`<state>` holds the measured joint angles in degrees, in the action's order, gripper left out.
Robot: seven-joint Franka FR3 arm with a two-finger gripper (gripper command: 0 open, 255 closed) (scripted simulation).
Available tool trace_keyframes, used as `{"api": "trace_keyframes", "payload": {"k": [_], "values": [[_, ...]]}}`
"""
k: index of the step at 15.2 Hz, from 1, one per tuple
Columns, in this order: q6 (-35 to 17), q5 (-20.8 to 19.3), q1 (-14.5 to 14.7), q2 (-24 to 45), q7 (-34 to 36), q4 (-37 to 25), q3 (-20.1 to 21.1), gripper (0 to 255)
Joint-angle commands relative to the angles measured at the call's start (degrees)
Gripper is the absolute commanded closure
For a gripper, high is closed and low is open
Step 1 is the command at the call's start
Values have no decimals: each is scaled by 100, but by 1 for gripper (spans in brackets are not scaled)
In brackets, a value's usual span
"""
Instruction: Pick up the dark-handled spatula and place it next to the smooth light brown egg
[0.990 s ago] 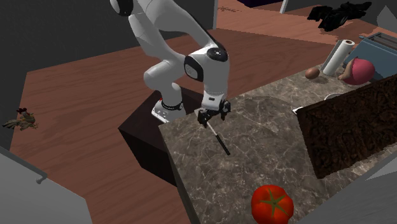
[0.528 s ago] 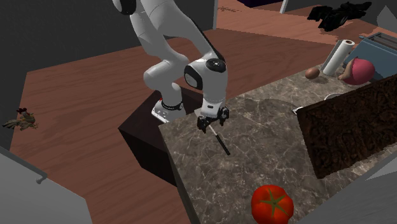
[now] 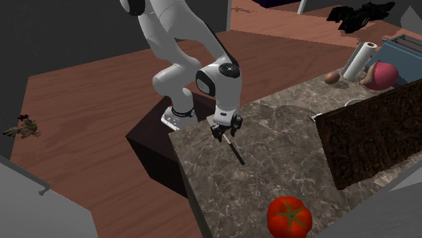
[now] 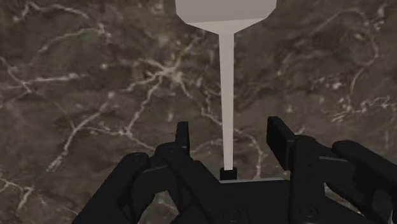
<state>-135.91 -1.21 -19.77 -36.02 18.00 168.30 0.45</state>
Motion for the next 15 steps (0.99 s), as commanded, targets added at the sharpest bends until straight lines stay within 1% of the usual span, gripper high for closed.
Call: {"api": "trace_keyframes", "payload": {"k": [1,9,15], "values": [[0,0,0,0,0,0,0,255],[-2,0,0,1,0,1,0,255],[661,11,8,-392,-15,-270,-5,255]]}}
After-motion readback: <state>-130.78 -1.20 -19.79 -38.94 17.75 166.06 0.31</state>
